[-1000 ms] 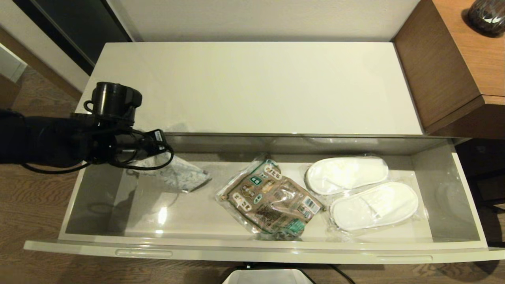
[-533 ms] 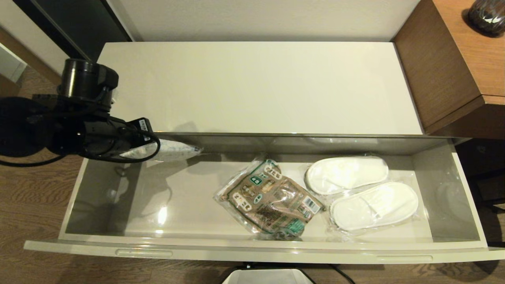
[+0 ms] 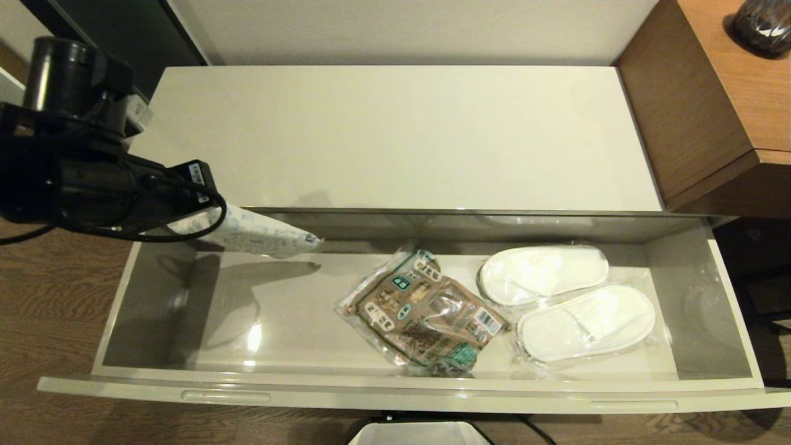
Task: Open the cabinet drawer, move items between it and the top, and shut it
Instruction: Take out the tissue from the drawer
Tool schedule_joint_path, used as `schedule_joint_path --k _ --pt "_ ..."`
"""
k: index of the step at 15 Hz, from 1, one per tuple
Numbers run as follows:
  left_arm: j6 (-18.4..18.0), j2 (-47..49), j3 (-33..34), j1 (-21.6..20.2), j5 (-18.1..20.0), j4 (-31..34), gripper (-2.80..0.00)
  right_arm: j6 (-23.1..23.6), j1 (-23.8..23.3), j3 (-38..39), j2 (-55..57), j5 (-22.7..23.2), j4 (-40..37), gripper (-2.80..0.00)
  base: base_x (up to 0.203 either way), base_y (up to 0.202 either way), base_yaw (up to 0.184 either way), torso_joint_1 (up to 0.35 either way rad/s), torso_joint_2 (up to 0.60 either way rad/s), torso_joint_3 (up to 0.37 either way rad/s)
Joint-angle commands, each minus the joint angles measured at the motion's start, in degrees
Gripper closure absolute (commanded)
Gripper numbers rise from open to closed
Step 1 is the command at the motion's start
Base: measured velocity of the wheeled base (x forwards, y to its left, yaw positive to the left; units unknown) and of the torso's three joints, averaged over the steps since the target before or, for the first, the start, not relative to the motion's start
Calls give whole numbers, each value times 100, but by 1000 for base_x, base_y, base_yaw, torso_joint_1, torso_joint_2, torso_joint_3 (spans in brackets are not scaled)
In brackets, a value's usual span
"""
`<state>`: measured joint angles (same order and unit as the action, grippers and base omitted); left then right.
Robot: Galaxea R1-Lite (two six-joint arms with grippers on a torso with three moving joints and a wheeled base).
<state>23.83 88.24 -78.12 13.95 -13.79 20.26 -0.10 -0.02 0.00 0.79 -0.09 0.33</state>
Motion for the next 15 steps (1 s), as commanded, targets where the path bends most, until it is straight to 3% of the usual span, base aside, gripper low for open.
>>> schedule_joint_path --k 1,3,15 --pt "16 -241 -275 20 94 283 0 1 2 9 9 0 2 0 0 0 0 0 0 0" --pt "16 -424 -530 20 299 615 0 1 2 9 9 0 2 0 0 0 0 0 0 0" --pt "16 -966 -933 82 421 1270 0 1 2 9 9 0 2 0 0 0 0 0 0 0"
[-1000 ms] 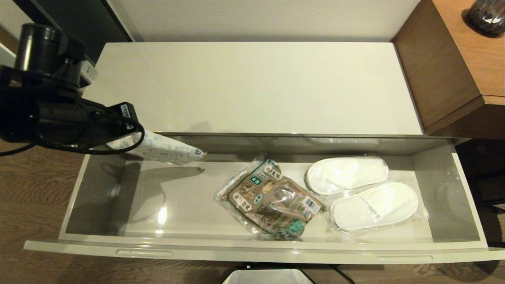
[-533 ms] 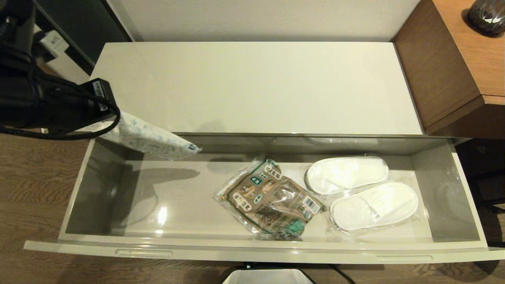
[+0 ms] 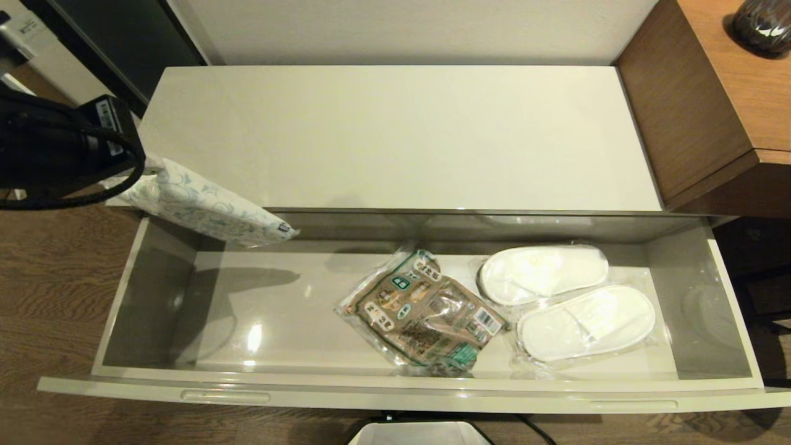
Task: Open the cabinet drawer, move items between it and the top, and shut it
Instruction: Take out the tissue from the drawer
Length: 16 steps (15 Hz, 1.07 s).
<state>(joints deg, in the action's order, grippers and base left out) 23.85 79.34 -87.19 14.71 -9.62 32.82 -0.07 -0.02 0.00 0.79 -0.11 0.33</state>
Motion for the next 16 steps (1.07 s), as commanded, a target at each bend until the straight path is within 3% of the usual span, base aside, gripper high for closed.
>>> schedule_joint_path --k 1,11,16 --pt "14 -77 -34 5 4 14 0 -1 2 9 9 2 2 0 0 0 0 0 0 0" --pt "14 179 -863 24 200 15 0 -1 2 9 9 2 2 0 0 0 0 0 0 0" --pt "-178 1446 -2384 25 489 -81 0 -1 2 9 9 2 2 0 0 0 0 0 0 0"
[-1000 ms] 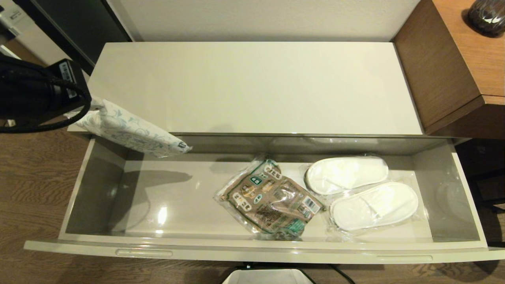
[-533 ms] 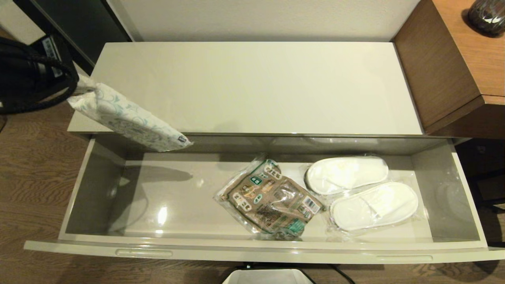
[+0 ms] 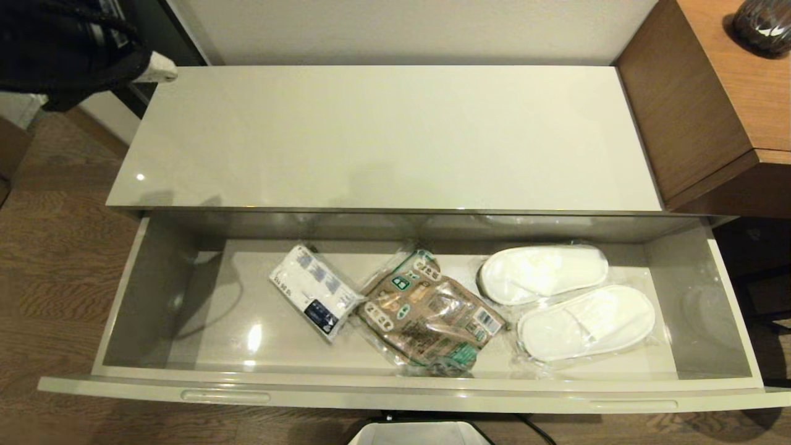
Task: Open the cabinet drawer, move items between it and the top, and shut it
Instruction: Take out the tissue from the drawer
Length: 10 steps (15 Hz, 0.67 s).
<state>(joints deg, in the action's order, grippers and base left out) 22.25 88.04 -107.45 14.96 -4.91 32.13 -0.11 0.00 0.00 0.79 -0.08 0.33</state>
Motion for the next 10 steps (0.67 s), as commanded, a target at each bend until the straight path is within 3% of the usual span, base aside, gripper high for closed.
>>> schedule_joint_path --k 1,3,7,10 --pt "-50 706 -292 5 47 -17 0 2 0 9 9 -1 2 0 0 0 0 0 0 0" --pt "-13 671 369 3 75 8 0 2 0 9 9 -1 2 0 0 0 0 0 0 0" --pt "40 357 2632 -17 209 -39 0 2 0 9 9 -1 2 0 0 0 0 0 0 0" --pt "96 392 3502 -27 298 -56 0 2 0 9 9 -1 2 0 0 0 0 0 0 0"
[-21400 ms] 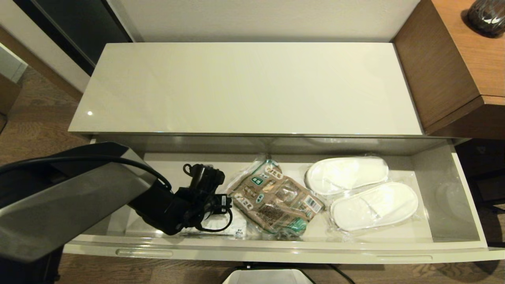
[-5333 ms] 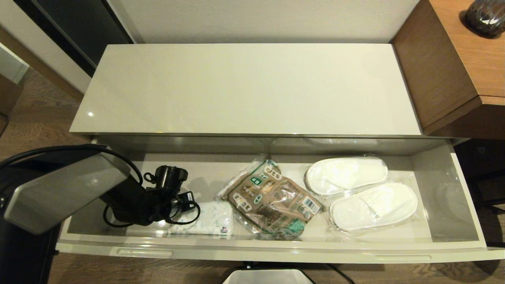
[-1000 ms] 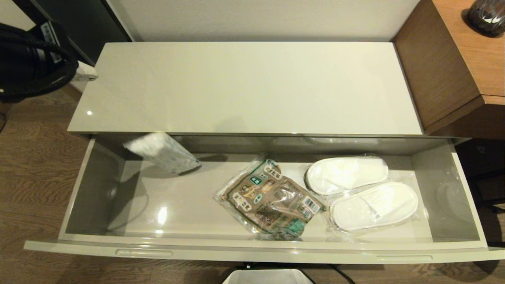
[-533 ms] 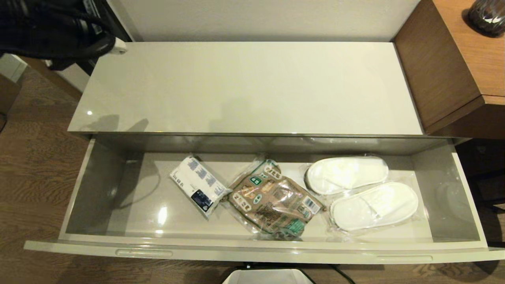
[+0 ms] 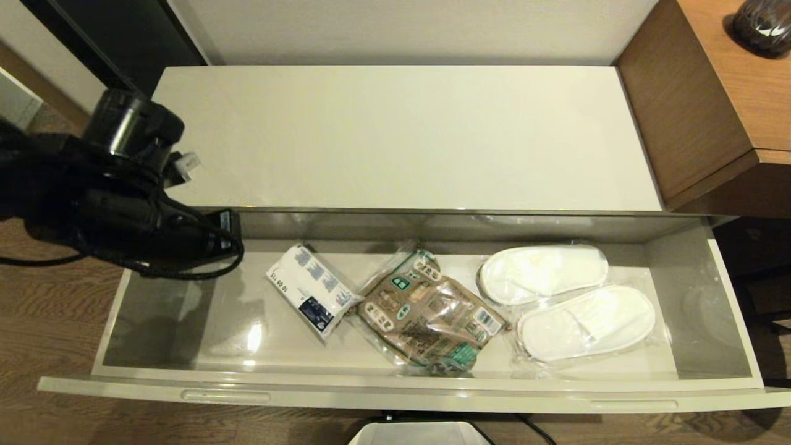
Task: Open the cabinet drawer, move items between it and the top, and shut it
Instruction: Take out the tissue from the drawer
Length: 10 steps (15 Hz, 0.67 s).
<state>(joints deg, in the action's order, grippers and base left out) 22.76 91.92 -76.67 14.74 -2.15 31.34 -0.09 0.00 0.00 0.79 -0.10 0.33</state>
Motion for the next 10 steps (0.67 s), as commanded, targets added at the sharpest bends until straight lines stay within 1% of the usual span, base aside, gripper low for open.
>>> schedule_joint_path --k 1,2,3,4,6,7,8,9,10 --pt "197 170 535 -6 88 -34 0 0 0 9 9 1 2 0 0 0 0 0 0 0" --pt "424 368 656 -6 199 -284 0 0 0 9 9 1 2 0 0 0 0 0 0 0" --pt "624 554 853 -6 306 -761 0 0 0 9 9 1 2 0 0 0 0 0 0 0" --pt "751 727 1064 -6 378 -1256 0 0 0 9 9 1 2 0 0 0 0 0 0 0" --pt "894 1160 1395 -43 448 -2294 0 0 0 9 9 1 2 0 0 0 0 0 0 0" --pt "919 1326 1444 -91 459 -2526 0 0 0 9 9 1 2 0 0 0 0 0 0 0" --pt "929 1455 1432 -120 460 -2627 0 0 0 9 9 1 2 0 0 0 0 0 0 0" --pt "931 1582 1372 -127 465 -2653 -280 0 0 9 9 1 2 0 0 0 0 0 0 0" --pt "940 1727 1286 -128 495 -2684 -280 0 0 9 9 1 2 0 0 0 0 0 0 0"
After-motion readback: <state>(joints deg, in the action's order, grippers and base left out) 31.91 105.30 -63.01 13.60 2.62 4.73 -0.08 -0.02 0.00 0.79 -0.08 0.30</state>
